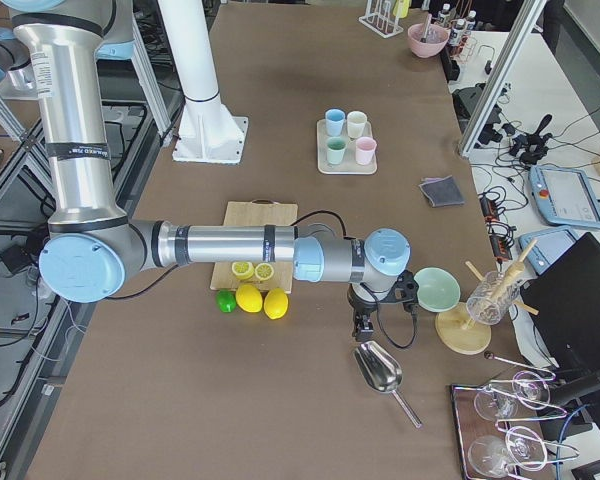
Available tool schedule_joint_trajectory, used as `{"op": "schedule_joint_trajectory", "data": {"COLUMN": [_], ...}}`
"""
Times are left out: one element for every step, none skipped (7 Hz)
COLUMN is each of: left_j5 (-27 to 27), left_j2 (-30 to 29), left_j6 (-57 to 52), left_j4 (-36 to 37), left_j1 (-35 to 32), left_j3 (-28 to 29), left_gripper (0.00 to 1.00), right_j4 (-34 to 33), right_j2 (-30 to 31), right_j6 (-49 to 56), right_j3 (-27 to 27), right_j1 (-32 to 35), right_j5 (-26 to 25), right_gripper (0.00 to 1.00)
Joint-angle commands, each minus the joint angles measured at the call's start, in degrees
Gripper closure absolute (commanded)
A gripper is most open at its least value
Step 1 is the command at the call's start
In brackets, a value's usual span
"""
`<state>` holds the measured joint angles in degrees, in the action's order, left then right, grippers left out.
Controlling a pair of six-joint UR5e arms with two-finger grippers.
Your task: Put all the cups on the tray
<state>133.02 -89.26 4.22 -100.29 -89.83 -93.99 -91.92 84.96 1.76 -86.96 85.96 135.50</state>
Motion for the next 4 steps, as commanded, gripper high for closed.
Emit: {"op": "schedule_joint_trajectory", "data": {"left_j5": [0.05,-0.04,-0.04,-0.12], "left_j2": [-0.04,-0.04,-0.04,-0.04], "left_j6": [0.09,0.09,0.09,0.09], "left_j4": [0.00,0.00,0.00,0.00], "left_j1": [-0.09,-0.09,-0.09,-0.09], "left_j3": [0.03,0.04,0.04,0.04], "left_gripper": [0.02,0.02,0.02,0.02], "right_j4": [-0.02,0.07,0.07,0.07], "right_j2": [0.30,0.30,0.21,0.04], "right_j6": [0.00,0.08,0.08,0.00], "right_j3": [-0.40,-0.49,-0.49,-0.49], "right_j1": [0.00,0.00,0.00,0.00], "right_j5": [-0.06,0.03,-0.06,-0.06], "right_gripper": [0.00,0.00,0.00,0.00]}}
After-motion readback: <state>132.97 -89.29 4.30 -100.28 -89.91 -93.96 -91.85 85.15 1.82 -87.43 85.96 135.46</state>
